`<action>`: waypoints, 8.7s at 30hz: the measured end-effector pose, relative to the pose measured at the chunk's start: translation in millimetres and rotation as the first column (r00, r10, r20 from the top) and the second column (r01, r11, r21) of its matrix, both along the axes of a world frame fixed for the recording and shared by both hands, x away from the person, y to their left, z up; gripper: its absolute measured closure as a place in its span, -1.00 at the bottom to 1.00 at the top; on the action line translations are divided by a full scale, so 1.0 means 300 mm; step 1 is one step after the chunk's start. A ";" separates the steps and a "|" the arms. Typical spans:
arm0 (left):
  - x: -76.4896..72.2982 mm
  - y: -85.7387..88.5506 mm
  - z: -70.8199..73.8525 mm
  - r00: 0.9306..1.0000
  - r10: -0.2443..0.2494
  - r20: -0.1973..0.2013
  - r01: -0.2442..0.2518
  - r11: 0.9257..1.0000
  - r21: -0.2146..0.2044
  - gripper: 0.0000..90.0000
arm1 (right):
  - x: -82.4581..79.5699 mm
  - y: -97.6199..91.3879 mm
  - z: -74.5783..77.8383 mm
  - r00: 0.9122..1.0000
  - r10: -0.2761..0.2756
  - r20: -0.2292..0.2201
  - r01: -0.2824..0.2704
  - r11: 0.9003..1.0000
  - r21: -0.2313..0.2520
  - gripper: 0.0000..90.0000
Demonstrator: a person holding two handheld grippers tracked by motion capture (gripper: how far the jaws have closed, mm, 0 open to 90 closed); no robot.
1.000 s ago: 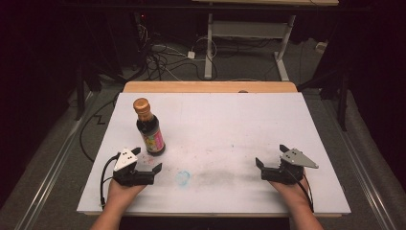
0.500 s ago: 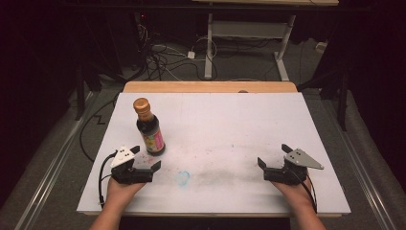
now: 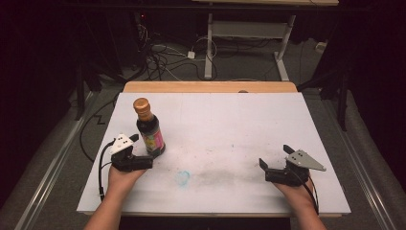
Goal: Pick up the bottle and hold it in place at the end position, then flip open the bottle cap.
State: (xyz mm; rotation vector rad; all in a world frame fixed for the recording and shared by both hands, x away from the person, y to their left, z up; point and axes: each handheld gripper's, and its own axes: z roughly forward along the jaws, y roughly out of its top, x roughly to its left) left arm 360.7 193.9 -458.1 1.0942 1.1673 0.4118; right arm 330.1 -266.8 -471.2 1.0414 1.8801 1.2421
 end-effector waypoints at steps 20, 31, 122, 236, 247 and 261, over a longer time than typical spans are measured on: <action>0.093 -0.019 0.063 1.000 0.001 0.006 -0.001 1.000 0.016 -0.65 | 0.007 -0.008 -0.008 1.000 -0.006 -0.009 0.006 1.000 -0.003 -0.99; 0.090 -0.030 0.056 1.000 0.002 0.011 -0.002 0.999 0.045 -0.38 | 0.006 -0.020 -0.007 1.000 -0.020 -0.007 0.020 1.000 0.008 -0.98; 0.054 -0.530 0.042 0.925 -0.363 0.111 0.368 0.930 -0.021 -0.38 | 0.011 -0.024 -0.014 0.999 -0.009 -0.037 0.010 0.999 0.031 -0.91; 0.048 -0.488 -0.005 0.917 -0.397 0.043 0.385 0.907 0.170 -0.37 | 0.082 0.439 0.493 0.934 0.350 0.068 -0.348 0.937 -0.045 1.00; 0.046 -0.492 -0.006 0.922 -0.384 0.046 0.371 0.913 0.167 -0.36 | 0.085 0.442 0.501 0.936 0.349 0.051 -0.346 0.936 -0.061 1.00; 0.041 -0.508 -0.002 0.933 -0.356 0.045 0.346 0.925 0.157 -0.35 | 0.083 0.449 0.513 0.939 0.342 0.030 -0.340 0.938 -0.072 1.00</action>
